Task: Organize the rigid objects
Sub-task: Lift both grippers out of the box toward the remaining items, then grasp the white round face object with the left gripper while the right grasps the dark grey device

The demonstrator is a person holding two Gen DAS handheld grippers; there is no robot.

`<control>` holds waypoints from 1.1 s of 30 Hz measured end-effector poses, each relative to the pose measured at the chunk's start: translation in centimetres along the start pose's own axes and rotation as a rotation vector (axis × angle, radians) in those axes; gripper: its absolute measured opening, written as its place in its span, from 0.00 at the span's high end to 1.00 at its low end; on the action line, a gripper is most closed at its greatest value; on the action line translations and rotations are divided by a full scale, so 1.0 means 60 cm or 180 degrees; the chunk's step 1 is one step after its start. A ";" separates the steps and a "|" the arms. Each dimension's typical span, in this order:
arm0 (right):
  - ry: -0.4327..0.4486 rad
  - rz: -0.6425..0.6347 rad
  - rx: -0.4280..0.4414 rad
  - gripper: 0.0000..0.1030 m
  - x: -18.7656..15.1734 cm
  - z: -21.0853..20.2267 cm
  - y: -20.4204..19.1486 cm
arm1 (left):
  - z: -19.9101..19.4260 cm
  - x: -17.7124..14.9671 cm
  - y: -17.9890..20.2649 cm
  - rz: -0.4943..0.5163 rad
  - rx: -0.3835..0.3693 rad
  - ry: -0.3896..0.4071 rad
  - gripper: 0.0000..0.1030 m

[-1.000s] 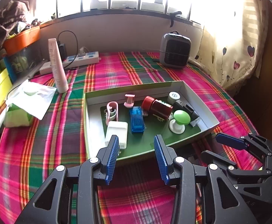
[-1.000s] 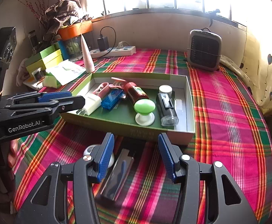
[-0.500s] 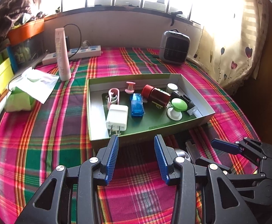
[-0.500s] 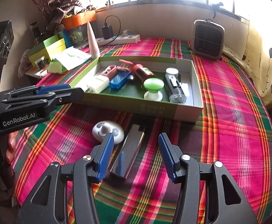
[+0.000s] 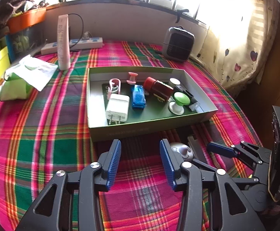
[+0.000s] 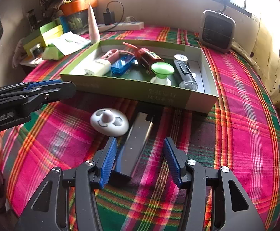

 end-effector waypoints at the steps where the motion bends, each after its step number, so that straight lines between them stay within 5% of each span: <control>1: 0.0000 0.0002 -0.0006 0.50 0.000 0.000 0.001 | 0.001 0.000 0.000 -0.0011 -0.0027 -0.0014 0.57; 12: 0.0009 0.0057 -0.0088 0.51 -0.005 -0.003 0.019 | 0.012 -0.003 0.014 -0.0078 -0.0269 -0.0165 0.54; 22: 0.0038 0.0080 -0.0100 0.73 -0.012 -0.008 0.034 | 0.027 -0.009 0.033 -0.0057 -0.0319 -0.0280 0.53; 33: 0.0082 0.0182 -0.0047 0.77 -0.022 -0.016 0.049 | 0.051 -0.020 0.056 0.0045 -0.0301 -0.0432 0.53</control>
Point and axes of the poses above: each gripper's, at about its wrist camera, not at the fingertips, and z roughly the way its jaws point, y to its right, x to its top, the point moved 1 cm from there along z, roughly the way its jaws point, and after that the axes turned 11 degrees about -z, right-handed, at the moved point
